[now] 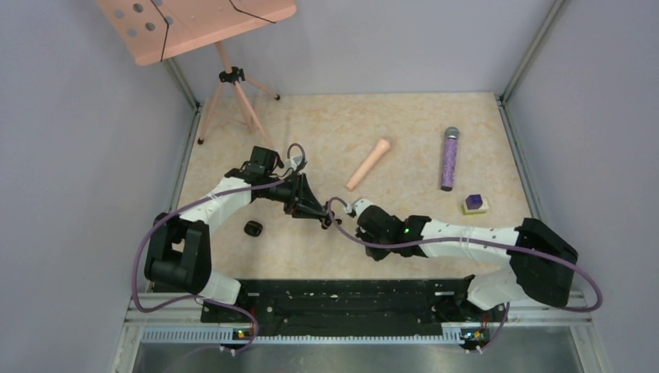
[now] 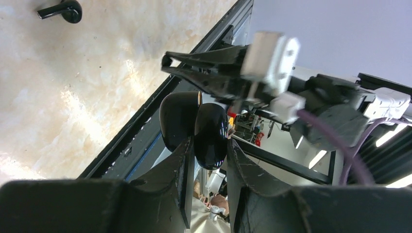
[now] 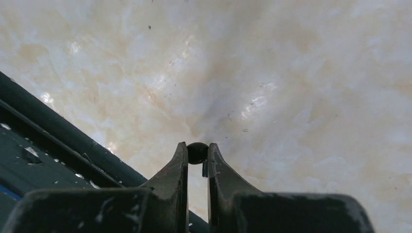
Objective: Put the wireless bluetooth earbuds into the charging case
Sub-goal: Pick up the right earbud from the center of the board.
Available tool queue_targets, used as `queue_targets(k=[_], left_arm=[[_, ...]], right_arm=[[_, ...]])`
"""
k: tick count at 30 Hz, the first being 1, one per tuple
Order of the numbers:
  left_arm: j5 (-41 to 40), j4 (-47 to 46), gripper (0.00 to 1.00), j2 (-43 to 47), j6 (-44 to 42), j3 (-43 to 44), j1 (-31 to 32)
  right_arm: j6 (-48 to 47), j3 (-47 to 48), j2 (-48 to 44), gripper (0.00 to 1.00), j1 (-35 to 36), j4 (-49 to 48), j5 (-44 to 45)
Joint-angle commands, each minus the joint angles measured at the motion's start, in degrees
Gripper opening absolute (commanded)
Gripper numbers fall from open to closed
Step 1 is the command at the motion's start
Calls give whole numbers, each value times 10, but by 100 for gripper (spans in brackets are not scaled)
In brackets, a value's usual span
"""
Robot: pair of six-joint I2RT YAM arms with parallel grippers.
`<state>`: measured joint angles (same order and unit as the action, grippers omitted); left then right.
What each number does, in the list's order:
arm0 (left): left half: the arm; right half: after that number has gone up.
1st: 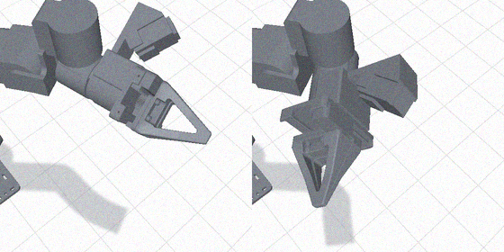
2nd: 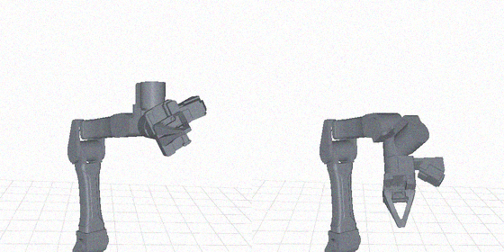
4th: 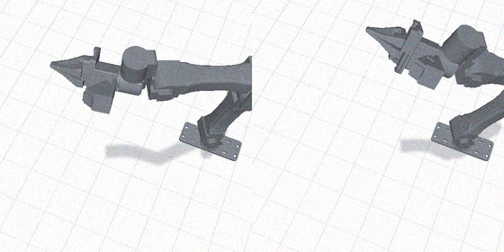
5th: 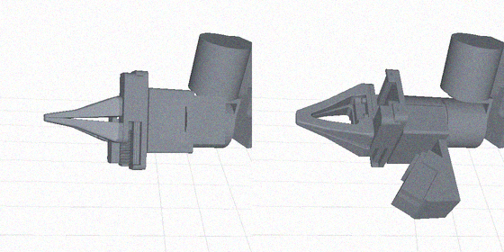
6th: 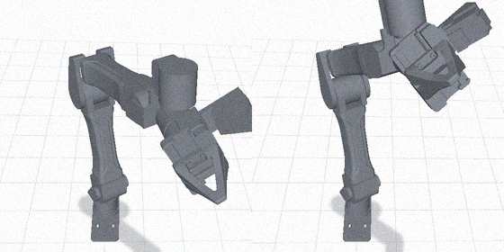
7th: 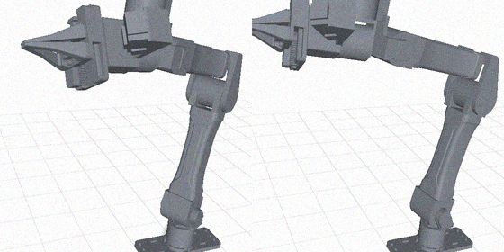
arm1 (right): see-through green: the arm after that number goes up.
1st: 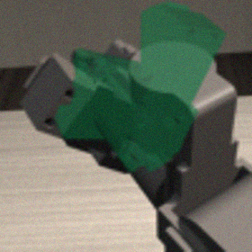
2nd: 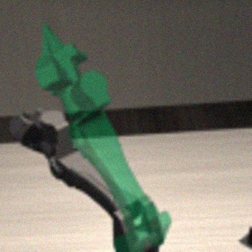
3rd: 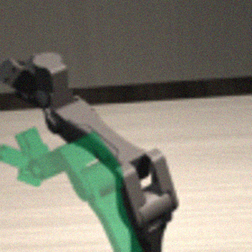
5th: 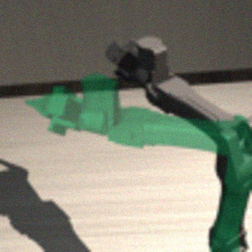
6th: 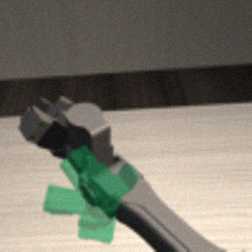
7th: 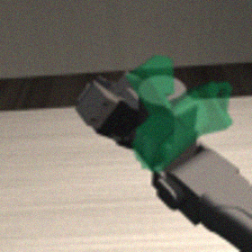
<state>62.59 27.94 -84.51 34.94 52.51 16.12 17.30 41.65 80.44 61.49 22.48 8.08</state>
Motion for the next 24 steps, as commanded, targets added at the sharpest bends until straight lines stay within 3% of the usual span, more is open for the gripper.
queue_targets(k=[1, 8, 14, 18, 24], left_arm=[[11, 20, 0, 4, -30, 22, -5], [25, 37, 0, -3, -46, 30, 2], [79, 7, 0, 5, -28, 43, 26], [111, -73, 0, 23, 34, 44, 30], [118, -90, 0, 34, 59, 56, 34]], right_arm=[[10, 3, -78, 4, -43, -19, -13], [-15, -10, -240, 4, -91, -138, 0], [-51, -113, -377, 4, -91, -414, -59], [-61, -139, -383, 4, -91, -518, -112], [-58, -149, -345, 3, -90, -608, -148]])
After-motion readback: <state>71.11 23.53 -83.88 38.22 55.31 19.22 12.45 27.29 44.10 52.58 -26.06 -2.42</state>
